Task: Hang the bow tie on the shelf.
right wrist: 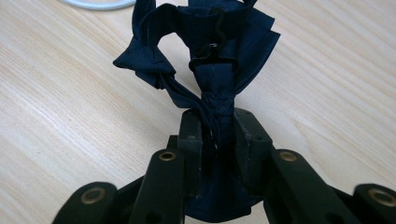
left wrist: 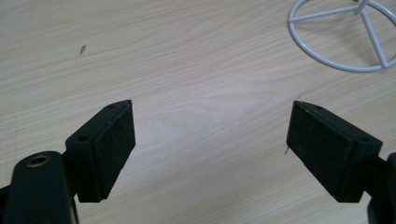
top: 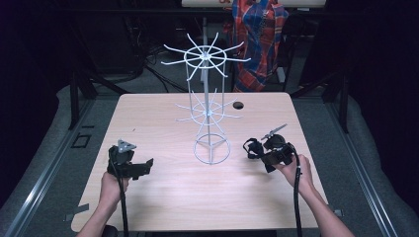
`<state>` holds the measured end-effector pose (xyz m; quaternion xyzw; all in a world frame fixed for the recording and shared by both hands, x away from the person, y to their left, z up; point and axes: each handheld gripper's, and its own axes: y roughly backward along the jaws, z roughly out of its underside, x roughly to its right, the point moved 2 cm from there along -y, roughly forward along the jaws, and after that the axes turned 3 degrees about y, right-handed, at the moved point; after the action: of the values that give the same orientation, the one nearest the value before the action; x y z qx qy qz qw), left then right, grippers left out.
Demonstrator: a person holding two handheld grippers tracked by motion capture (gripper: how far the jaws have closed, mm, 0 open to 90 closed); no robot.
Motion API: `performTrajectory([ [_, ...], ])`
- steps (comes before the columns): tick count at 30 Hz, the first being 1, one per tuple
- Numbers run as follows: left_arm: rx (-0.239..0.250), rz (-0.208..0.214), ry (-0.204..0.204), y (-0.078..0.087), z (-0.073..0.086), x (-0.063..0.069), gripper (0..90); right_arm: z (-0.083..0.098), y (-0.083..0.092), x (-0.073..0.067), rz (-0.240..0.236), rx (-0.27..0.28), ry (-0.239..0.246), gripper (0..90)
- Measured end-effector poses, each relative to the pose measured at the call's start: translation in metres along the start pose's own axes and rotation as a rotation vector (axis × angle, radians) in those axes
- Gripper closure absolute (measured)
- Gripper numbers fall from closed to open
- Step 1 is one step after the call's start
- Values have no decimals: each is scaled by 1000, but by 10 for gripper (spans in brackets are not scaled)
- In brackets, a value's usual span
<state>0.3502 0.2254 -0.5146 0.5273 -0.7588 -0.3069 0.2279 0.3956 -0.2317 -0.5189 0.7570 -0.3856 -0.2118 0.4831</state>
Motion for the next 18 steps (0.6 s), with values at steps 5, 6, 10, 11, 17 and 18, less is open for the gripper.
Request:
performTrajectory([
  [5,6,1,5,0,0,0,158,-1,5,1,-8,16,-7,743],
  [6,3,2,4,0,0,0,158,-2,9,3,-12,30,-14,743],
  [10,3,2,3,0,0,0,158,-3,15,4,-14,54,-19,744],
  [11,6,3,3,0,0,0,158,-3,17,4,-17,62,-26,744],
  [17,0,-2,-1,0,0,0,158,-6,28,6,-16,105,-33,743],
  [18,3,1,-2,0,0,0,157,-7,31,5,-23,121,-38,743],
])
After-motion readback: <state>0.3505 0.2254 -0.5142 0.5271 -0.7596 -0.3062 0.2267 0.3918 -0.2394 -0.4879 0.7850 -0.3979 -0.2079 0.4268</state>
